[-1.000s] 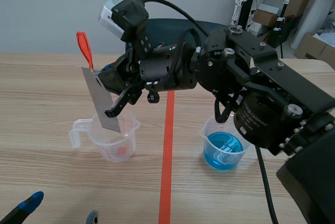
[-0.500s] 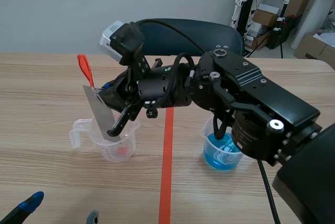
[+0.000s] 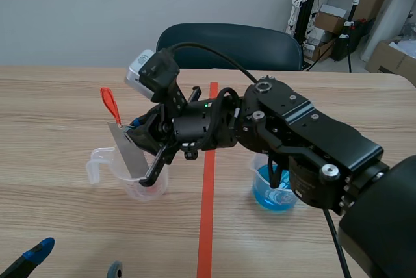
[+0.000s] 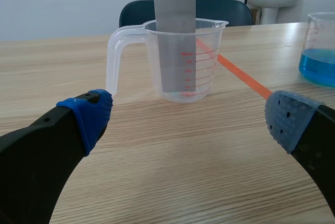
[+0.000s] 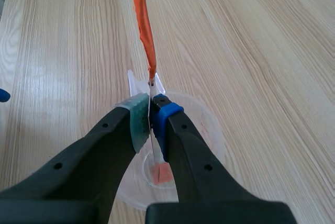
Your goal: Do the redox reaction experiment. put the plate into the left beaker
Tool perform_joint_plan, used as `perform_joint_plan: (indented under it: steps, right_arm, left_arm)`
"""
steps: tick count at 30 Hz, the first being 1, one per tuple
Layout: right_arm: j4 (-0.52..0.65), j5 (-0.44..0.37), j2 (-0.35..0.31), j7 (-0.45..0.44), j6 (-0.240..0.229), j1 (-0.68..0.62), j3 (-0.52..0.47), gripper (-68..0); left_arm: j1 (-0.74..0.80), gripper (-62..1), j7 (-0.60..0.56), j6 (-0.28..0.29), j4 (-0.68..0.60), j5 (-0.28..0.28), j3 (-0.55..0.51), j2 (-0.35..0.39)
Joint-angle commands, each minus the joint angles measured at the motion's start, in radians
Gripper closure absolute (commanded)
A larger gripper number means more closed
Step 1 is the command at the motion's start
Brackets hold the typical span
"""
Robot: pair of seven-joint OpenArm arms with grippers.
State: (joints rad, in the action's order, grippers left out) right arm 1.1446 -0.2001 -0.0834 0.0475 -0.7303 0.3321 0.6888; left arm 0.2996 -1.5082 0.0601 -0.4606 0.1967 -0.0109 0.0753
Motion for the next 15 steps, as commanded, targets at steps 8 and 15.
perform_joint_plan:
  steps: [8,15]
  right_arm:
    - [-0.010,0.024,0.006,-0.036,-0.015,0.014,0.000,-1.6]
    - [-0.010,0.066,0.006,-0.043,0.000,0.019,0.000,-67.9]
  left_arm:
    - [0.004,-61.6,-0.046,0.002,-0.016,-0.002,-0.003,0.011]
    - [0.004,-61.6,-0.046,0.002,-0.016,-0.002,-0.003,0.011]
